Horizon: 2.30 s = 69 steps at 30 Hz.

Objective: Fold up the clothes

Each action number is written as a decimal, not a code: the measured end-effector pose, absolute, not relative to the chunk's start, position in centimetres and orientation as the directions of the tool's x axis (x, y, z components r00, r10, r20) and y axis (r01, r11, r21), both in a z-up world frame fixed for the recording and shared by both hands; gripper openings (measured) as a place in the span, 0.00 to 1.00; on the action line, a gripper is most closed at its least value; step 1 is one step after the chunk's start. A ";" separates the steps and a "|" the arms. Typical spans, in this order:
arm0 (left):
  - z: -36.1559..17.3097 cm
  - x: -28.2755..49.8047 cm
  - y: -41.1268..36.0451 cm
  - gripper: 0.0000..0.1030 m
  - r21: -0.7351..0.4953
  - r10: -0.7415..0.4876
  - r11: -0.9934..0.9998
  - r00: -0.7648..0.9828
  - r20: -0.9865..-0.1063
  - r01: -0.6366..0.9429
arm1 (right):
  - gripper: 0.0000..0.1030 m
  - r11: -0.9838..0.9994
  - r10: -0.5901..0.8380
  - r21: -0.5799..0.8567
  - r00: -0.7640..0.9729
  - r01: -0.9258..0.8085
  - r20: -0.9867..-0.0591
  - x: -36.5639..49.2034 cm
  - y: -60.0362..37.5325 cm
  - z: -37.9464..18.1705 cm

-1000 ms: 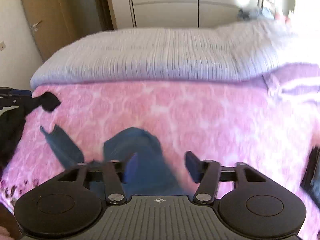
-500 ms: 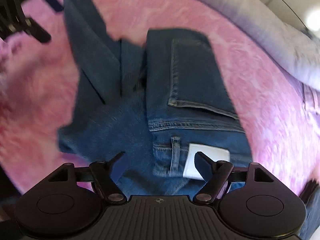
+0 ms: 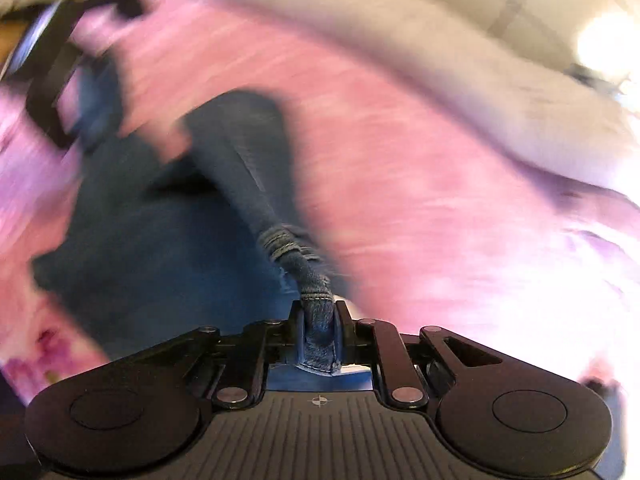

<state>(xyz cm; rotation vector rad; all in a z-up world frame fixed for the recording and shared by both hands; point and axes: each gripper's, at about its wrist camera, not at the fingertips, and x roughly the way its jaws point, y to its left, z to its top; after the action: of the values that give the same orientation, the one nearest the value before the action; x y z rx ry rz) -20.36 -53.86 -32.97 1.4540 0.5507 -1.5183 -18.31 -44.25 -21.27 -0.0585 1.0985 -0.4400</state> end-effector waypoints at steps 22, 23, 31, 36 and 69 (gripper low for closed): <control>-27.6 -18.7 -44.1 0.24 0.319 -0.347 -0.424 0.173 -0.922 0.848 | 0.57 0.921 -0.213 -0.046 0.397 0.388 -0.893 -19.4 -40.9 -25.1; -27.9 -18.9 -43.2 0.38 0.332 -0.358 -0.448 0.174 -0.917 0.830 | 0.61 0.929 -0.195 -0.045 0.383 0.367 -0.903 -19.8 -38.0 -25.7; -32.5 -22.3 -37.7 0.50 0.419 -0.497 -0.678 0.045 -0.867 0.604 | 0.63 0.939 -0.318 -0.274 0.216 0.209 -0.923 -18.7 -23.2 -31.5; -32.5 -25.2 -37.5 0.65 0.383 -0.556 -0.651 -0.068 -0.829 0.656 | 0.63 0.904 -0.423 -0.400 0.182 0.150 -0.888 -17.8 -21.6 -34.2; -28.5 -42.6 -29.4 0.33 0.218 -0.342 -0.669 -0.034 -0.939 0.710 | 0.12 0.923 -0.368 -0.381 0.167 -0.053 -0.915 -29.6 -22.2 -27.5</control>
<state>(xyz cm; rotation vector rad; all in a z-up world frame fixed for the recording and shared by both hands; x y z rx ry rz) -42.60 -29.42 -28.51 1.4978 0.4025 -1.7960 -29.56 -22.17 -27.54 -0.3617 1.3931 -0.2310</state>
